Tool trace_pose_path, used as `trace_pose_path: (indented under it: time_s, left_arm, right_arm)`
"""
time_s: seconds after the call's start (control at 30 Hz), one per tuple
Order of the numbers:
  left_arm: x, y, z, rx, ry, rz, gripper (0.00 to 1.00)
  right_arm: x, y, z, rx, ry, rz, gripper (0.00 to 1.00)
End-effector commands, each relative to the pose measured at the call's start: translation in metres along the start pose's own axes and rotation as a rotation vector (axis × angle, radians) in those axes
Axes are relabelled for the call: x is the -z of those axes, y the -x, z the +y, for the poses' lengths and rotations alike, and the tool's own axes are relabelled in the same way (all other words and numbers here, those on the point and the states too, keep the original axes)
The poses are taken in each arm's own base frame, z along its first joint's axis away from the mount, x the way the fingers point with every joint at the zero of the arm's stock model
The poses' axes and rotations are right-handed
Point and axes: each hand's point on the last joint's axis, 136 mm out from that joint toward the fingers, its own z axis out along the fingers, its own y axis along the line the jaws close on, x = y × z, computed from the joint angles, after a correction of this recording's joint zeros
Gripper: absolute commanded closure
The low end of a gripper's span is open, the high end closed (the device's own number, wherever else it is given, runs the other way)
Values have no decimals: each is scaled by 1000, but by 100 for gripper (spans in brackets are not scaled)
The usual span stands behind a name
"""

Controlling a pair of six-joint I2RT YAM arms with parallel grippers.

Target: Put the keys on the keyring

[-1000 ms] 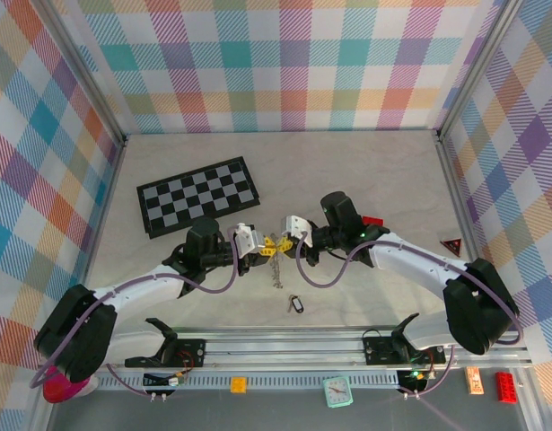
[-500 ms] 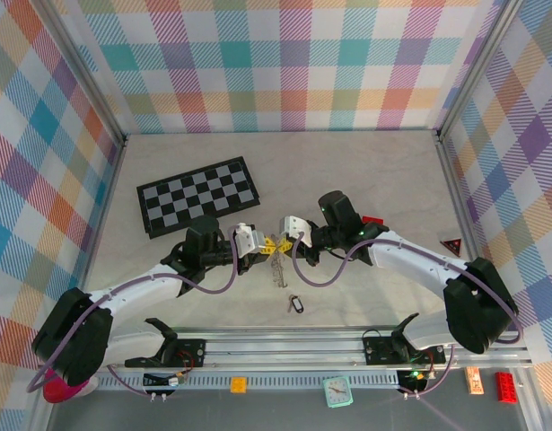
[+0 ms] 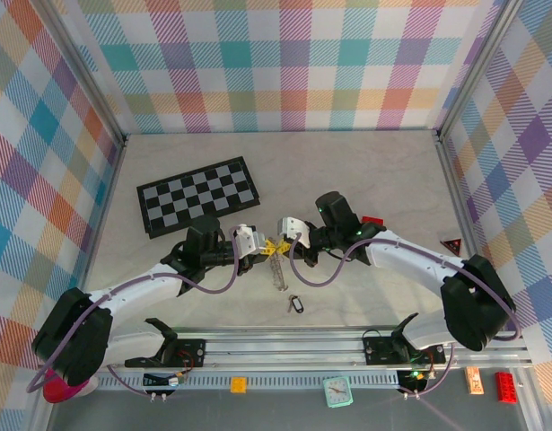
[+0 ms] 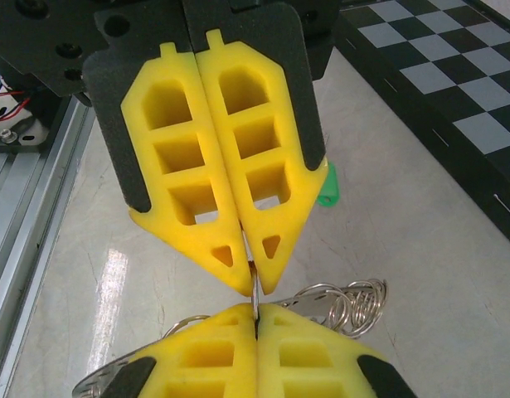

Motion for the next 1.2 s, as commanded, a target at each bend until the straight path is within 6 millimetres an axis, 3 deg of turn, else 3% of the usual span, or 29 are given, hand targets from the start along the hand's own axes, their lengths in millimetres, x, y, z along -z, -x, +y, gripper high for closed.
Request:
trace_pose_path:
  time_s: [0.0,0.07,0.33,0.5,0.57,0.6,0.63,0.73,0.93,1.07,1.17]
  left_arm:
    - [-1,12,2,-44,-6,-26,100]
    - [-1,12,1,-44,-8,-28,100]
    - [-1,12,0,-44,-12,-33,100]
    - [-1,12,1,-45,-4,-32,100]
    - [1,15,6,-49,28,-40,91]
    - [3,18,9,-54,56,-53,81]
    - [7,24,14,-62,91,-74,72]
    - [23,45,30,-80,222,-132,63]
    - [76,91,76,92,549,-230,53]
    - [100,89,99,270,712,-186,55]
    - [105,81,102,363,742,-157,57]
  right_arm:
    - [-3,15,4,41,38,-50,92]
    - [-6,12,4,33,41,-43,87]
    - [-9,13,2,29,45,-59,87]
    - [-8,17,2,34,46,-73,100]
    - [-7,15,1,39,33,-60,100]
    - [-6,13,0,41,24,-51,100]
    - [-5,13,-1,41,11,-42,100]
    - [1,11,-3,36,-24,-9,100]
    - [16,8,-10,-8,-107,47,100]
    - [26,8,-20,-132,-191,75,100]
    - [36,4,-24,-255,-243,111,100]
